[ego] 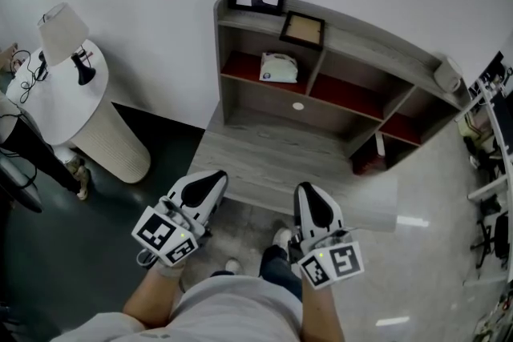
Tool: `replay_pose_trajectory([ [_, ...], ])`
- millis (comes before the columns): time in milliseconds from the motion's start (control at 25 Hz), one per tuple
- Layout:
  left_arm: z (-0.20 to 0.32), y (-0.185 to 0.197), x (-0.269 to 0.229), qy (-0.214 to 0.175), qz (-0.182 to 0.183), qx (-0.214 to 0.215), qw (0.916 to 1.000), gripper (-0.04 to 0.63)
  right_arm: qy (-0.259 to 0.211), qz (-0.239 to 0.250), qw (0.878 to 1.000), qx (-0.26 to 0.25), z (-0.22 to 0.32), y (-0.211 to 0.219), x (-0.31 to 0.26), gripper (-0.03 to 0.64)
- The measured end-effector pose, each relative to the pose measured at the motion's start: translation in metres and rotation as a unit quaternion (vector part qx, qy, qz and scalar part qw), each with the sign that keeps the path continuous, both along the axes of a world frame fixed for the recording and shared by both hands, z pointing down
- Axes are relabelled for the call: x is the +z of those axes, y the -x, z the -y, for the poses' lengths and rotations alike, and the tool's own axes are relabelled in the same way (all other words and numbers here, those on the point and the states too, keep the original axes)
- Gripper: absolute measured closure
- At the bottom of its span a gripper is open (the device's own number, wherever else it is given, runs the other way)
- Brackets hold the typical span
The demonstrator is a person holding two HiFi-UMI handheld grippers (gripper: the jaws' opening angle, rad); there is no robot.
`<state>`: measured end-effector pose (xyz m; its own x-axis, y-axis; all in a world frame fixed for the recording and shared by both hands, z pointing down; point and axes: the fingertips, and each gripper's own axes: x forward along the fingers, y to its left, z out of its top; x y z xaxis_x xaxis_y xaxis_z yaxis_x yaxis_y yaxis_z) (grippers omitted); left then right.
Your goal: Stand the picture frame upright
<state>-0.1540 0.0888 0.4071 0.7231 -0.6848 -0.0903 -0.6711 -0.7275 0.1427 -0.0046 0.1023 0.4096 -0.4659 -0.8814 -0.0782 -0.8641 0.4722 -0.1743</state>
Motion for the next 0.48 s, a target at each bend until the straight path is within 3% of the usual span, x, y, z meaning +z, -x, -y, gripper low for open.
replay_pose_trajectory([
  [480,0.069,-0.021,0.009,0.017,0.0,-0.035,0.9993,0.58,0.008,-0.001,0.999,-0.034,0.078,-0.019,0.009,0.581],
])
